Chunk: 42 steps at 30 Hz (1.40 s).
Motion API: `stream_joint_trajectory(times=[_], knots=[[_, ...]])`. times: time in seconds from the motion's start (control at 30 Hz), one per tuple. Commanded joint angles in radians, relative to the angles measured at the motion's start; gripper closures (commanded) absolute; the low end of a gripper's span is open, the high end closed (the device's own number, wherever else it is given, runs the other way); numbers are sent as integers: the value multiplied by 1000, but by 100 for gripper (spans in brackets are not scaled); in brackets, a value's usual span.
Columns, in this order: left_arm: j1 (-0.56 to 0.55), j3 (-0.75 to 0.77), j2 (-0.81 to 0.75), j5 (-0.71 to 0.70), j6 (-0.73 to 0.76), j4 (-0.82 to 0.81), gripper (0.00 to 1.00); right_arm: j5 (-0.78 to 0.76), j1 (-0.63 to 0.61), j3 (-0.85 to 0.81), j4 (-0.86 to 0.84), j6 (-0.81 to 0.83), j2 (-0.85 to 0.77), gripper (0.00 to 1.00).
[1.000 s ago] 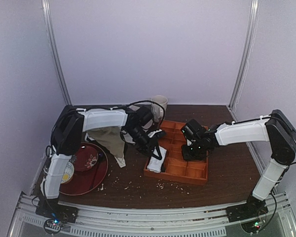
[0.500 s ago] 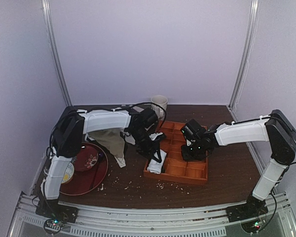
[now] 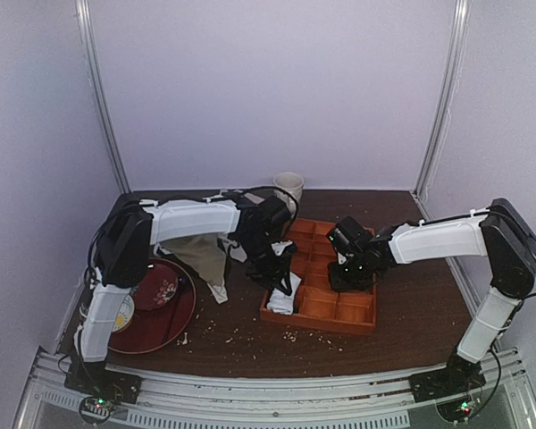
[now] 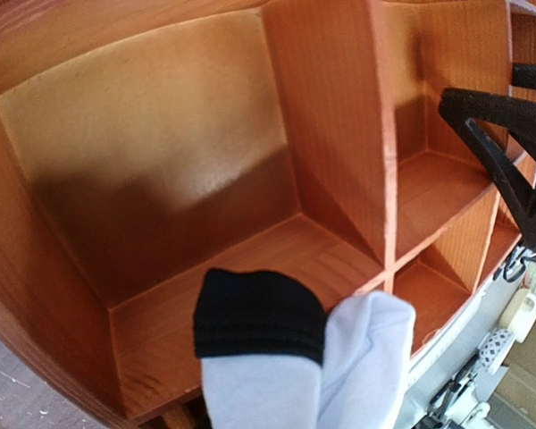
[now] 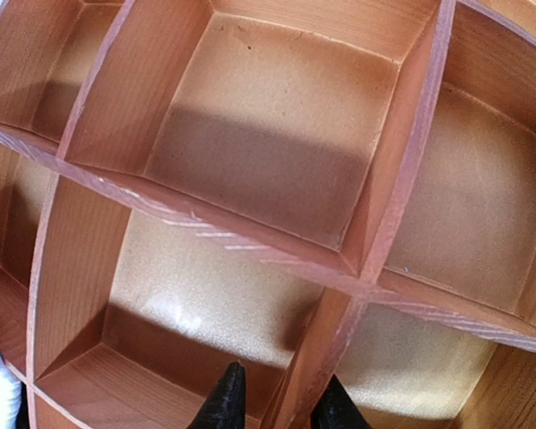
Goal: Roll the underwear
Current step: Place the underwear in the storage box.
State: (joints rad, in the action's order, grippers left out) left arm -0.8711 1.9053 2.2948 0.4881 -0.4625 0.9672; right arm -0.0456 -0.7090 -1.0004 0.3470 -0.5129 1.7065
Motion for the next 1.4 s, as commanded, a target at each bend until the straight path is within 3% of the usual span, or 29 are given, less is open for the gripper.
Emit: stream_joint_trajectory(times=[0.0,1.37], knots=[[3,-64,38,-125,-85,73,100,-26,-7,2,-9,-18,3,78],[-8,-114,102,-286,-213,33,100,-32,-7,49,-50,-35,-29,78]])
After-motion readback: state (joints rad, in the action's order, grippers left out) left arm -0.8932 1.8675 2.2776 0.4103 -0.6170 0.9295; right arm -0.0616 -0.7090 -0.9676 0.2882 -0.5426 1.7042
